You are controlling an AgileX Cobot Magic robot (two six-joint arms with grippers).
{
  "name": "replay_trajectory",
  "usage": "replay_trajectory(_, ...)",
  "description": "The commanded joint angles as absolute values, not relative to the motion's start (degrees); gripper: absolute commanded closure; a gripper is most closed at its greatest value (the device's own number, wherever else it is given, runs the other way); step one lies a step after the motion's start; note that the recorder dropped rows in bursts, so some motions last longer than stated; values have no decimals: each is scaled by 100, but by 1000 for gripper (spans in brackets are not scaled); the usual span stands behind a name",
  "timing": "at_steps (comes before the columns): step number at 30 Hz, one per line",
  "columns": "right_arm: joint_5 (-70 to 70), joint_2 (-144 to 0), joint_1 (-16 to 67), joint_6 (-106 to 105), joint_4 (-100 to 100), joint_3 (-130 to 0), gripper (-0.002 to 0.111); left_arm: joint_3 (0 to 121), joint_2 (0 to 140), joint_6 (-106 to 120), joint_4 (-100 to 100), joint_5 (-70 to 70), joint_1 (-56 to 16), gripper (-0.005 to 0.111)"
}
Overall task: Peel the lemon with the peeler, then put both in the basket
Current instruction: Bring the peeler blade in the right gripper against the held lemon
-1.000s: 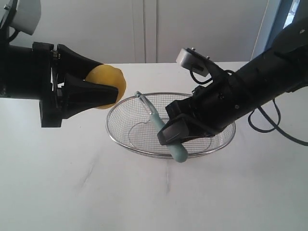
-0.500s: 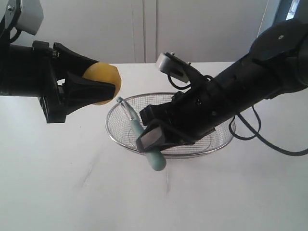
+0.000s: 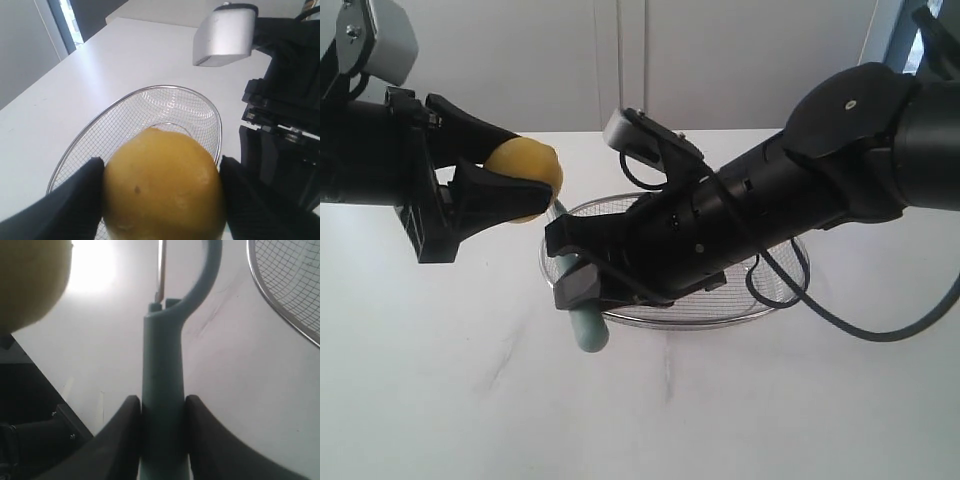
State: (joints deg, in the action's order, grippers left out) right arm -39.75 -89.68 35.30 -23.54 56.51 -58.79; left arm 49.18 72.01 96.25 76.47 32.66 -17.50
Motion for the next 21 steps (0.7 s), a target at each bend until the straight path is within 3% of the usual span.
replay_trajectory(1, -3887, -8949, 3548, -2265, 5709, -5860, 108, 4906, 7146, 9623, 7465, 3105, -1728, 107)
replay_trajectory(21, -3554, -8949, 3879, -2033, 5721, -5860, 108, 4864, 7235, 9623, 7410, 2960, -1728, 107)
